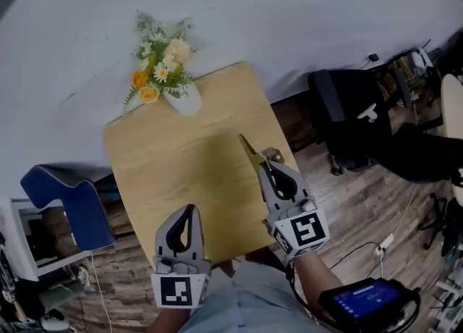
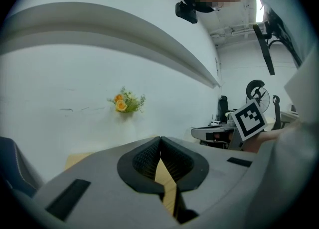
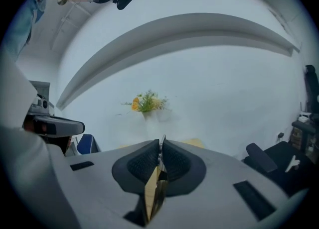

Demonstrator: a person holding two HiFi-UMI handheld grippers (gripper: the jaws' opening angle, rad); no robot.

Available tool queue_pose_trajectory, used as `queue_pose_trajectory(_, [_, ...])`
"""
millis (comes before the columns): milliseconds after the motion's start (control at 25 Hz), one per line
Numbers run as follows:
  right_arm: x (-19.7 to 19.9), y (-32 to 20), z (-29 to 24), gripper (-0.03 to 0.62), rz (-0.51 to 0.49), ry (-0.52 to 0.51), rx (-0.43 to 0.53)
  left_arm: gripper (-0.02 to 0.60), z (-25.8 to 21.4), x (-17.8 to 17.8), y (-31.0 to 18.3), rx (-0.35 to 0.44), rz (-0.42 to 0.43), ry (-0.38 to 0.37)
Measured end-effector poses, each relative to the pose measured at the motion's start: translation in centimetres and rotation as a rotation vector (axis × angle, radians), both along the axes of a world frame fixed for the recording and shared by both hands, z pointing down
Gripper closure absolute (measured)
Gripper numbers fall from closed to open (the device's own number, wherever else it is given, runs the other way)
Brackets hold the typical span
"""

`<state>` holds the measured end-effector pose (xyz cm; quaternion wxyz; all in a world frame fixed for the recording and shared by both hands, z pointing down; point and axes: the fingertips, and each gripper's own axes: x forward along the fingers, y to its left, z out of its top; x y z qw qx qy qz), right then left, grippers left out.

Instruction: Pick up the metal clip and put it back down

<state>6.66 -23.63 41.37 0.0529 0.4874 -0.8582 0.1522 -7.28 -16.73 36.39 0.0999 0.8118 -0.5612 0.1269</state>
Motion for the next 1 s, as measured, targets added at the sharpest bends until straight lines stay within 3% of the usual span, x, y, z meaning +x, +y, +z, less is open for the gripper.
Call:
queue_pose_trajectory(240, [1.9,-0.5,6.3,0.54,0.037,-0.014,-0.081,0.563,4.5,1.9,-1.0,-0.089,0.048,-0.033])
queue_pose_trajectory(600, [3.2,0.0,14.3,0.54,0.075,-0.013,-0.19,0.563,11.2,2.7,-0.7,-0.255,0.056,-0.003])
queue_pose_trajectory(1000, [3.8,1.1,16.5,0.537,0.077,-0.008,-0.202,0.563,12.9,3.4,-0.5,-0.251,0.086,-0.024])
